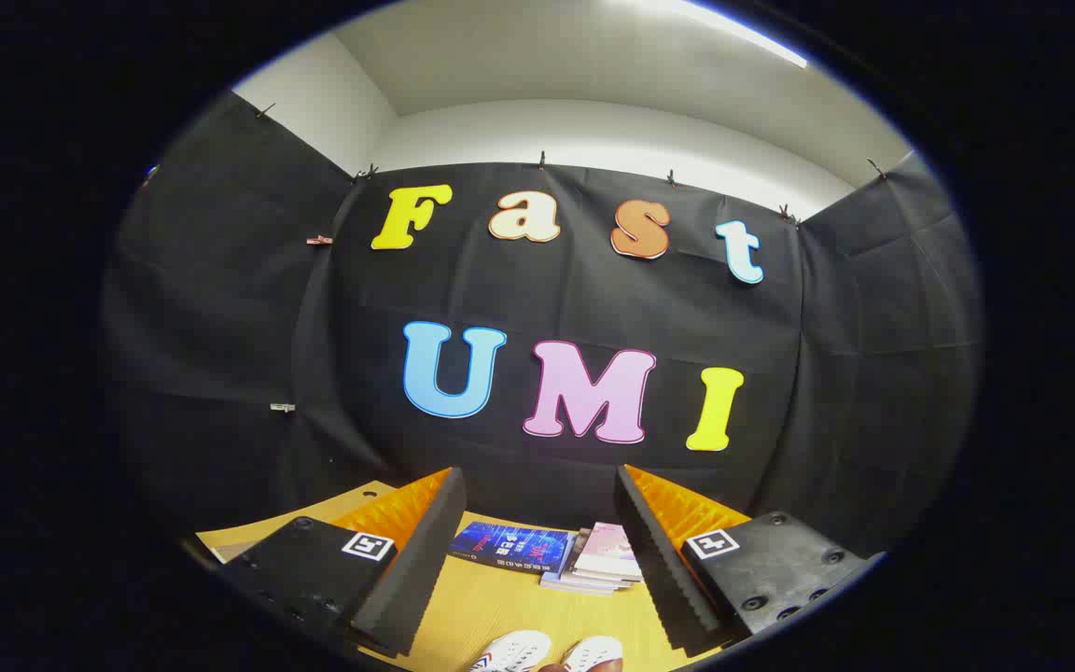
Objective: Open the storage box then place both shoes into the box .Put the left shoe in first, then the right shoe, with the right side of both shoes facing outward in a uniform manner.
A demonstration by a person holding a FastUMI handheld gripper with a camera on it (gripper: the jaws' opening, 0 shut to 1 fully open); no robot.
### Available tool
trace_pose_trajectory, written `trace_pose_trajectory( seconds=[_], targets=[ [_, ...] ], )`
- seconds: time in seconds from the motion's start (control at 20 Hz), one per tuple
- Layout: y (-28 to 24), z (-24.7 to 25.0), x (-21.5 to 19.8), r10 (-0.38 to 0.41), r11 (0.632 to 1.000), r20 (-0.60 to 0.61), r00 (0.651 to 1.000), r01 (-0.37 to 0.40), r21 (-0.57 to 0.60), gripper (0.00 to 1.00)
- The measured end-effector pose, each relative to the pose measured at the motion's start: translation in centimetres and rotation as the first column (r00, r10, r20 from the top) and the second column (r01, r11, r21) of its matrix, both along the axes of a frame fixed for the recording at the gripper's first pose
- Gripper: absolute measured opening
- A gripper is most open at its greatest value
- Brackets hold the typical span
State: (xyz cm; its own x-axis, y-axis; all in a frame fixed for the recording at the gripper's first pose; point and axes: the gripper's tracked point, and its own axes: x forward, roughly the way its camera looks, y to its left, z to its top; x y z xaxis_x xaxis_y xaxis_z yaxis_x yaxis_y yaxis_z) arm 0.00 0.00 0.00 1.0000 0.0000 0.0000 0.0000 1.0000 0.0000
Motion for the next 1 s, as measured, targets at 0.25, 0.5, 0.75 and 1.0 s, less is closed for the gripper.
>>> trace_pose_trajectory(
  seconds=[0.25, 0.5, 0.75, 1.0],
  targets=[
    [1.1, 0.1, -0.3, 0.017, 1.000, 0.002, 1.000, -0.017, -0.012, 0.97],
    [2.3, 0.1, -0.4, 0.050, 0.999, -0.005, 0.999, -0.050, -0.008, 0.97],
    [3.3, -0.4, -0.6, 0.084, 0.996, -0.023, 0.996, -0.084, -0.003, 0.97],
    [6.1, -2.5, -1.1, 0.183, 0.983, -0.064, 0.981, -0.182, 0.034, 0.97]
  ],
)
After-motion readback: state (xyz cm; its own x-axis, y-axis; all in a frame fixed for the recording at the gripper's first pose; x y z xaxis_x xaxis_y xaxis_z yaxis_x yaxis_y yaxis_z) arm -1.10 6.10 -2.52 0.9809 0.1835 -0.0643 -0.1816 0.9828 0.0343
